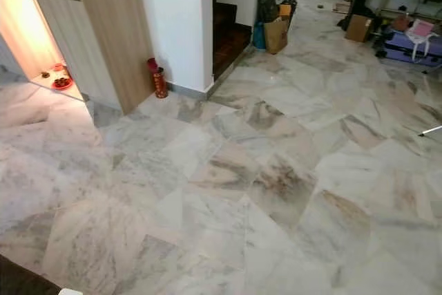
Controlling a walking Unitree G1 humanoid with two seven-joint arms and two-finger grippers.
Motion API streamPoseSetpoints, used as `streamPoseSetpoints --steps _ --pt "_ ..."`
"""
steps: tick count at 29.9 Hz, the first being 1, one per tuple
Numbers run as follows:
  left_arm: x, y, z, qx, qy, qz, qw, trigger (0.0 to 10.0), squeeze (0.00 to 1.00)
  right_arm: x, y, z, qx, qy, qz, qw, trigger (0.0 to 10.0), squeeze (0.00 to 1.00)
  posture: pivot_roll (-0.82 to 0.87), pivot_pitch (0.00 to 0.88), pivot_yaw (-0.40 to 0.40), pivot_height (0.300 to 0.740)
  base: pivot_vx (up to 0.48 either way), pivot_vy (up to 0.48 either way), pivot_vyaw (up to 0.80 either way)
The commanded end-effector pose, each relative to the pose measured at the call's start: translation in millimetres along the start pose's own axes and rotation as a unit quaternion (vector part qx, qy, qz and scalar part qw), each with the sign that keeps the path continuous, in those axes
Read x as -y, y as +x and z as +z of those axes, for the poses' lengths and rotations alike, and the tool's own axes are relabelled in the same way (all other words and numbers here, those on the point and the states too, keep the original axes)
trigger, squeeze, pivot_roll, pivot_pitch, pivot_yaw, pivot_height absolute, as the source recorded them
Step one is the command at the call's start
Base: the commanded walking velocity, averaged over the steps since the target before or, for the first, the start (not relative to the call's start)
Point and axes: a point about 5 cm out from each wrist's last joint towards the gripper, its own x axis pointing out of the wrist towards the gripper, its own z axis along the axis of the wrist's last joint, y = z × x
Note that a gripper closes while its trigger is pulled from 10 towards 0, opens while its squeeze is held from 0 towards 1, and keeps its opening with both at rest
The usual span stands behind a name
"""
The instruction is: Move the pillow to the sofa from floor
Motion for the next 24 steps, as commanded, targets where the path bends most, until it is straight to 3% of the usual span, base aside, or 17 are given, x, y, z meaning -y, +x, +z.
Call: streamPoseSetpoints --steps 1,3,7,10,11,12,13,19,21,24 --pt "20.6 19.1 26.6 -0.043 -0.033 -0.018 0.998 10.0 0.0 6.1 3.4 9.6 0.011 0.127 -0.047 0.991 10.0 0.0 -0.07 0.004 0.091 0.74 0.0 0.0 0.8" --pt "21.1 19.4 27.2 -0.042 -0.035 -0.017 0.998 10.0 0.0 6.6 3.5 10.1 0.011 0.127 -0.048 0.991 10.0 0.0 -0.06 0.011 0.086 0.74 0.0 0.0 0.8" --pt "20.4 22.8 45.2 0.009 -0.049 -0.002 0.999 10.0 0.0 8.6 3.4 10.9 0.011 0.126 -0.05 0.991 10.0 0.0 -0.06 0.024 0.082 0.74 0.0 0.0 0.8" --pt "23.1 25.0 105.0 0.175 -0.061 -0.017 0.983 10.0 0.0 11.4 3.0 10.8 0.01 0.123 -0.053 0.991 10.0 0.0 -0.05 0.029 0.076 0.74 0.0 0.0 0.8" --pt "23.1 25.0 105.0 0.175 -0.061 -0.017 0.983 10.0 0.0 11.4 3.0 10.8 0.01 0.123 -0.053 0.991 10.0 0.0 -0.05 0.029 0.076 0.74 0.0 0.0 0.8" --pt "27.0 22.1 130.0 0.24 -0.037 -0.033 0.969 10.0 0.0 11.5 3.0 10.4 0.008 0.121 -0.052 0.991 10.0 0.0 -0.05 0.029 0.08 0.74 0.0 0.0 0.8" --pt "27.2 20.8 134.9 0.254 -0.026 -0.032 0.966 10.0 0.0 10.9 3.1 10.6 0.008 0.121 -0.052 0.991 10.0 0.0 -0.05 0.03 0.082 0.74 0.0 0.0 0.8" --pt "30.0 18.5 129.1 0.259 -0.005 -0.035 0.965 10.0 0.0 6.7 4.4 12.8 0.011 0.122 -0.047 0.991 10.0 0.0 -0.05 0.035 0.083 0.74 0.0 0.0 0.8" --pt "34.0 19.4 118.8 0.241 -0.009 -0.043 0.97 10.0 0.0 4.1 4.7 12.1 0.007 0.114 -0.043 0.993 10.0 0.0 -0.04 0.037 0.079 0.74 0.0 0.0 0.68" --pt "39.6 23.4 95.9 0.175 -0.017 -0.051 0.983 10.0 0.0 2.0 4.7 11.0 0.005 0.121 -0.04 0.992 10.0 0.0 -0.04 0.039 0.079 0.74 0.0 0.0 0.0"
